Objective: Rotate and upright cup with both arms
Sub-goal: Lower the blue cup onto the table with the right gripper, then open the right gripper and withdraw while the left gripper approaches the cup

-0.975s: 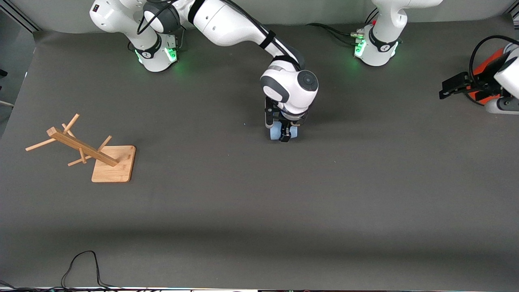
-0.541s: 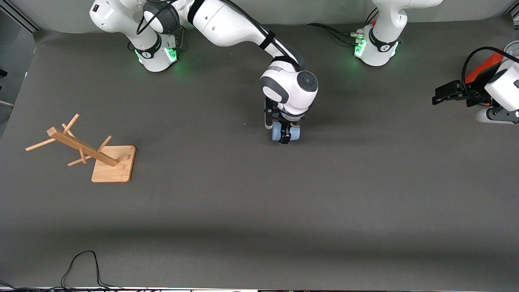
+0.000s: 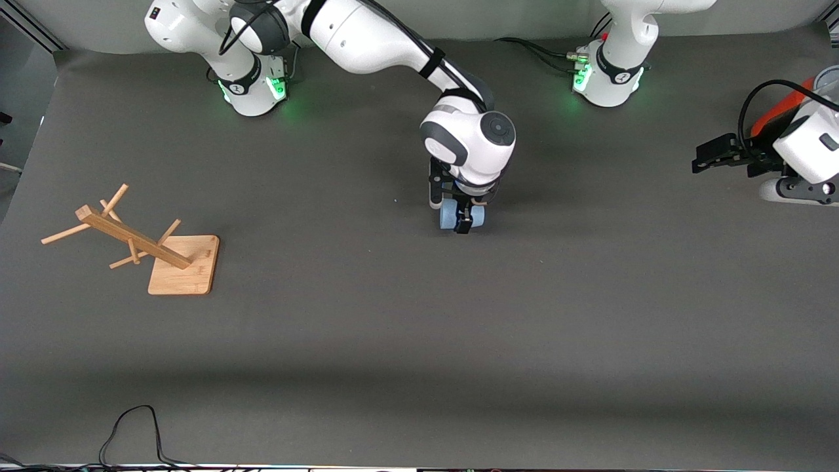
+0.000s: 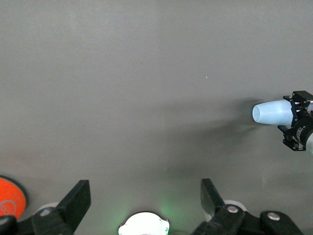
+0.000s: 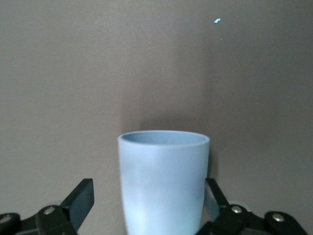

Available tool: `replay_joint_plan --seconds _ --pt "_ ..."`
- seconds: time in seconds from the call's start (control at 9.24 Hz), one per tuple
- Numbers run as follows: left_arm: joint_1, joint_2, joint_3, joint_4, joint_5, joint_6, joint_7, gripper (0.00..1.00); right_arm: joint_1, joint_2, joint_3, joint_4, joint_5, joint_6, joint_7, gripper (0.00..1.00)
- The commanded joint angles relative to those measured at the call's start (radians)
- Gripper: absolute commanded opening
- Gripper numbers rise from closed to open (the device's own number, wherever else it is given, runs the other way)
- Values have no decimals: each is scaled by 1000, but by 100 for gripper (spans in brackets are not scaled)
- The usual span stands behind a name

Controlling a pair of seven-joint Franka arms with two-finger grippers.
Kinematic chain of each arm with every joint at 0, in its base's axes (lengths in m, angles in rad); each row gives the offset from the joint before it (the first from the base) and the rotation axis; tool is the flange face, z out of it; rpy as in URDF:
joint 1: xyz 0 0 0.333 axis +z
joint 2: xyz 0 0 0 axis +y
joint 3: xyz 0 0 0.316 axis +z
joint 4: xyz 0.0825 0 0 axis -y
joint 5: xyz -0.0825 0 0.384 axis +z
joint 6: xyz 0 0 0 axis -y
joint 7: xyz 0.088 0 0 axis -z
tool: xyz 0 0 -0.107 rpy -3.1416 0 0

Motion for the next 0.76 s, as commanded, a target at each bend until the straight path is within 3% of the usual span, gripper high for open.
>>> replay_joint_plan --seconds 0.0,0.22,0.43,0.65 --pt "-15 -6 7 -9 -8 0 -6 100 -33 -171 13 -29 36 -180 -111 100" --pt "-38 -4 3 -11 -7 7 -15 100 -138 -382 47 -146 56 -297 -338 100" --pt "-96 -3 1 -17 14 22 -55 100 -377 -635 178 -339 53 -340 -640 100" --pt "-195 11 1 -17 66 60 -131 100 -699 -830 339 -450 46 -412 -1007 100"
